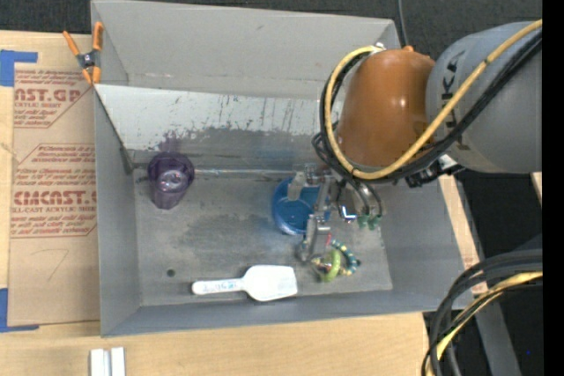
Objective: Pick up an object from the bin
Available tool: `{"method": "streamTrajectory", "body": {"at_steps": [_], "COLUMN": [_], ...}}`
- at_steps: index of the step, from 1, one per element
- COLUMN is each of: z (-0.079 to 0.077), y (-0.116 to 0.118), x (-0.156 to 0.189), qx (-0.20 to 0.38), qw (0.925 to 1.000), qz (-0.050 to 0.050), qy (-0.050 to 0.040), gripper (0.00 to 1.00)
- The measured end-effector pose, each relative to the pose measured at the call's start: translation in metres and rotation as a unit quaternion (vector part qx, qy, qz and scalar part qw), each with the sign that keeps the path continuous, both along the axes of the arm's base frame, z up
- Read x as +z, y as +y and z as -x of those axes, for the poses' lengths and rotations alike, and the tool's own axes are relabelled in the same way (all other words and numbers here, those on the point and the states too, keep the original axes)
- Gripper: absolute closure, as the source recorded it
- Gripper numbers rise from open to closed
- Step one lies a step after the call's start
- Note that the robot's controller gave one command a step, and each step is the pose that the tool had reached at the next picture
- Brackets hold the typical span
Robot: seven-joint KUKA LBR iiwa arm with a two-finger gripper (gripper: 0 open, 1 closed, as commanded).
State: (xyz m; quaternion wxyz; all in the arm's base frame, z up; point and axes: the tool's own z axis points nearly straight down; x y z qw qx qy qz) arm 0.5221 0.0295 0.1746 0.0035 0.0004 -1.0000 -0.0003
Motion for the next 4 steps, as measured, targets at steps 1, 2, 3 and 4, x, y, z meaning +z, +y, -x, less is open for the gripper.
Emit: {"method": "streamTrajectory", "body": {"at_steps": [1,2,3,4], "z": [-0.002,-0.043,0.022,-0.063], "y": [0.000,-0.073,-0.062,-0.054], "x": [0.005,-0.109,-0.105,-0.073], "qx": [0.000,0.058,-0.055,-0.083], "qw": [1.0000,0.9983,0.9985,0.9965], "qz": [0.000,0.000,-0.001,0.000], "qy": [-0.0040,-0.0002,-0.0035,-0.0032], "gripper": [0.00,0.00,0.00,0.00]}}
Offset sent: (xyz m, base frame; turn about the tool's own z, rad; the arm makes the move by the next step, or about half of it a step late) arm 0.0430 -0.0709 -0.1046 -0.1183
